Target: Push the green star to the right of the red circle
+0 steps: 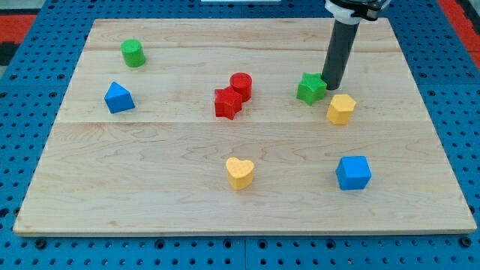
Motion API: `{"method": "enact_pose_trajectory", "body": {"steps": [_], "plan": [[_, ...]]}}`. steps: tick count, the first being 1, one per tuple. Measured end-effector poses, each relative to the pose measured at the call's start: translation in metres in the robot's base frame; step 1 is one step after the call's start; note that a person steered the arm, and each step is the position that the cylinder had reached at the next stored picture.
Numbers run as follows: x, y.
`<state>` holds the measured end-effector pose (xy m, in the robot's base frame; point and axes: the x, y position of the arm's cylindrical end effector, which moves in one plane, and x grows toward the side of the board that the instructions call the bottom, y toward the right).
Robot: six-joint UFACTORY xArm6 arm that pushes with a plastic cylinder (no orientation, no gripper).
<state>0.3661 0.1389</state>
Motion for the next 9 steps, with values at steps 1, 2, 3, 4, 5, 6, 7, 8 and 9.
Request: {"method": "enact_pose_trajectory", "body": {"steps": [1,2,3,4,5,6,7,8,9], "plan": [[0.0,-0.031],[0.001,-0.081],[0.004,-0.084],[0.002,0.018],[0.002,0.081],[0.017,0.088],[0.049,0.078],[0.053,0.034],[0.053,-0.018]]}}
